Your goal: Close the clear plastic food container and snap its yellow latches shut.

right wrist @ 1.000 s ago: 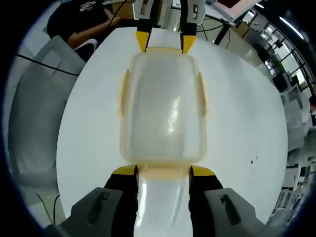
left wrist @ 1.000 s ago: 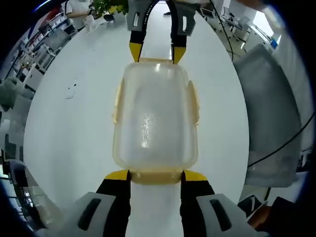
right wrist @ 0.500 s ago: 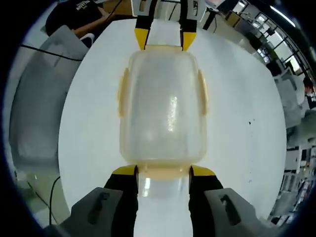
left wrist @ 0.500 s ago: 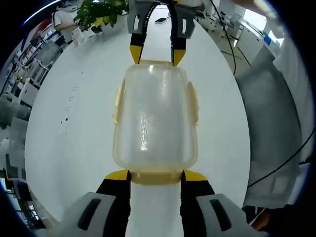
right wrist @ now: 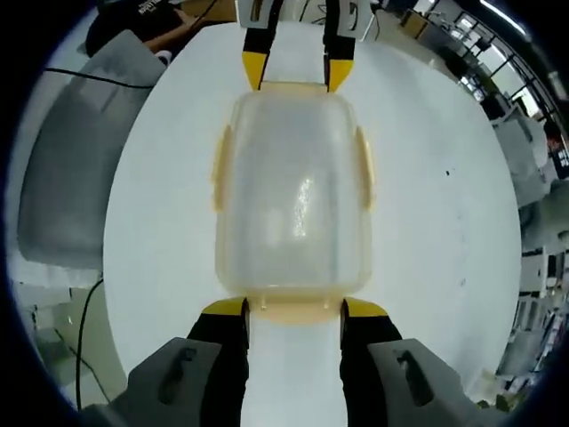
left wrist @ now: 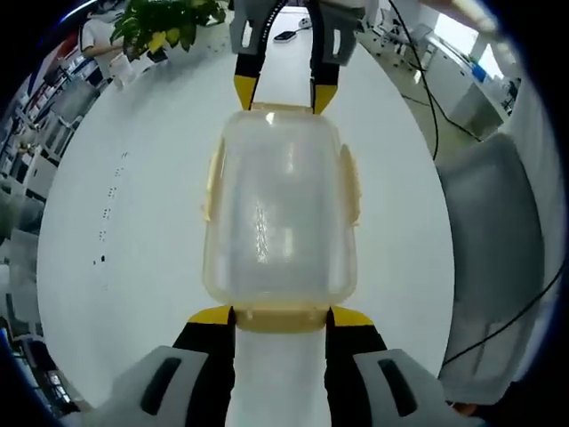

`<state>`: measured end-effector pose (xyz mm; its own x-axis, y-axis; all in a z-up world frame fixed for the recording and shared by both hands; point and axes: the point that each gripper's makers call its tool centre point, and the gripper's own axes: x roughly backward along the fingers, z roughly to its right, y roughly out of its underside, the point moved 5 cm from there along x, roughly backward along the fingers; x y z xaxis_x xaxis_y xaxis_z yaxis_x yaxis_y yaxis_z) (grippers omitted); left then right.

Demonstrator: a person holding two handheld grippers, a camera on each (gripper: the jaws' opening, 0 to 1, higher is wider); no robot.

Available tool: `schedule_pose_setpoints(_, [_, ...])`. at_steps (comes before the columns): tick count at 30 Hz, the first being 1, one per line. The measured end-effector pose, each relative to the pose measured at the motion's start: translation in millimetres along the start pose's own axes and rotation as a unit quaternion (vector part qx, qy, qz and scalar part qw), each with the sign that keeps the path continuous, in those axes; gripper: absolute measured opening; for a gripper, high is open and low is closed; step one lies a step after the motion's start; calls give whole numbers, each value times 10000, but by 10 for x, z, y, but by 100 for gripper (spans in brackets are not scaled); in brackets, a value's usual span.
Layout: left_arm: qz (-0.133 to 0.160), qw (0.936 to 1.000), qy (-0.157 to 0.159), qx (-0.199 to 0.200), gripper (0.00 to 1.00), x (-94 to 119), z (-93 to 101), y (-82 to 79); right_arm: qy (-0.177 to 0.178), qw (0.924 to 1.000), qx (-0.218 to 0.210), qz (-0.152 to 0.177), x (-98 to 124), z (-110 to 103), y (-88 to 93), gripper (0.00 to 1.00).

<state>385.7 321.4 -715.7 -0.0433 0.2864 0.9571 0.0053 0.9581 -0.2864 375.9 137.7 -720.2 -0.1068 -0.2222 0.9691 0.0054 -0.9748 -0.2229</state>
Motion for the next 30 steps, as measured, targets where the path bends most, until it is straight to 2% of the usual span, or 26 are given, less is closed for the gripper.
schedule_pose_setpoints(7, [-128, 9999, 83, -30, 34, -109, -30, -171, -41, 10000, -85, 3, -44, -2, 194, 36])
schedule_pose_setpoints(11, [-297, 9995, 78, -101, 34, -157, -40, -227, -70, 9999, -118, -13, -43, 9, 248, 36])
schedule_pose_setpoints(15, [-317, 9994, 138, -83, 34, -179, -46, -268, -112, 9998, -150, -7, -39, 8, 306, 36])
schedule_pose_setpoints(20, [-479, 9986, 174, -140, 34, -239, -57, -260, -152, 9996, -231, 39, -66, -5, 302, 36])
schedule_pose_setpoints(24, [-480, 9986, 180, -131, 34, -198, -43, -262, -188, 9996, -213, 65, -66, -3, 304, 36])
schedule_pose_setpoints(30, [-573, 9982, 176, -71, 34, -161, -27, -179, -194, 9997, -134, 108, -70, -2, 193, 36])
